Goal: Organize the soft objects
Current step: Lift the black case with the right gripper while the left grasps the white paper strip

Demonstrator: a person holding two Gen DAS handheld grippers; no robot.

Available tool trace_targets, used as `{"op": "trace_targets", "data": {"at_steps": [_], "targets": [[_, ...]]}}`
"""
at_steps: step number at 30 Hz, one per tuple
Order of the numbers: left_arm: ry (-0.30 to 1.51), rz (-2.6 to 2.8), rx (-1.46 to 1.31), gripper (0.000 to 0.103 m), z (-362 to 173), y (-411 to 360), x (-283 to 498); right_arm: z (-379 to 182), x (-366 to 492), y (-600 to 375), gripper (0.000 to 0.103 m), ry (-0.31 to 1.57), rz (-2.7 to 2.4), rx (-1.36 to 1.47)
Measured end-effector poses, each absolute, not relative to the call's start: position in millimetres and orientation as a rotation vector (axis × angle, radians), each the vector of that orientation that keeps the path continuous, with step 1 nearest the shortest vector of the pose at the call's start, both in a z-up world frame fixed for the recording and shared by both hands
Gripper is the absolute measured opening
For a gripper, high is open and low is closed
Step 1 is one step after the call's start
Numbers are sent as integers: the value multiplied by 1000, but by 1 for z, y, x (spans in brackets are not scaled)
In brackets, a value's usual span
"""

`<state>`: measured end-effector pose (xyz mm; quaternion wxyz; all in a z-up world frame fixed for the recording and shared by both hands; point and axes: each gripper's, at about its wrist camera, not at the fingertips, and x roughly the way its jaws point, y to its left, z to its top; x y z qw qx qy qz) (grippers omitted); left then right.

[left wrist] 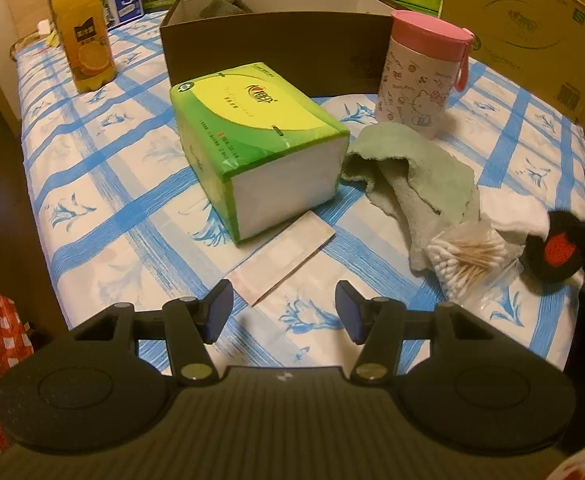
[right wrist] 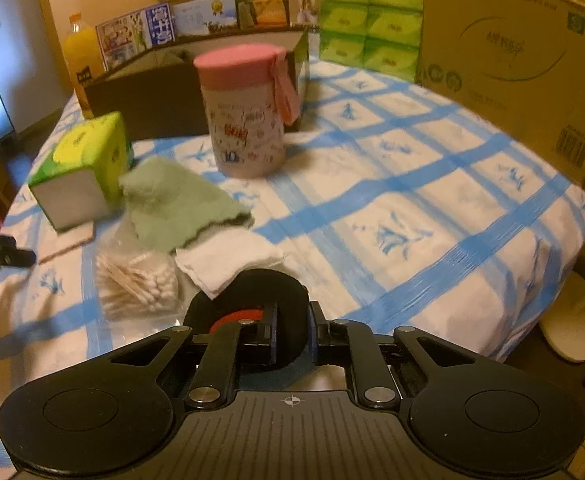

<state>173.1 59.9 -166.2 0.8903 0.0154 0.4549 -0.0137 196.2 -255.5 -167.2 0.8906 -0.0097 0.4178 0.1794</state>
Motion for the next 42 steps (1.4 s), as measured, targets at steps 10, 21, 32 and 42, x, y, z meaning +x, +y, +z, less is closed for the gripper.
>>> {"op": "trace_targets", "data": {"at_steps": [10,21,32,42], "targets": [[945,-90,104,54,-184,67,192,-137,200,-273,15,835,351,49],[968,-90,122,53,-203,72,213,-133,203,-259,14,855,381,-5],[1006,-201,34,40,-199,54,197,-137,203,-268,14,888,390,95],[1012,-131,13,40,-196,51,208,-130,201,-273,14,861,398,148]]}}
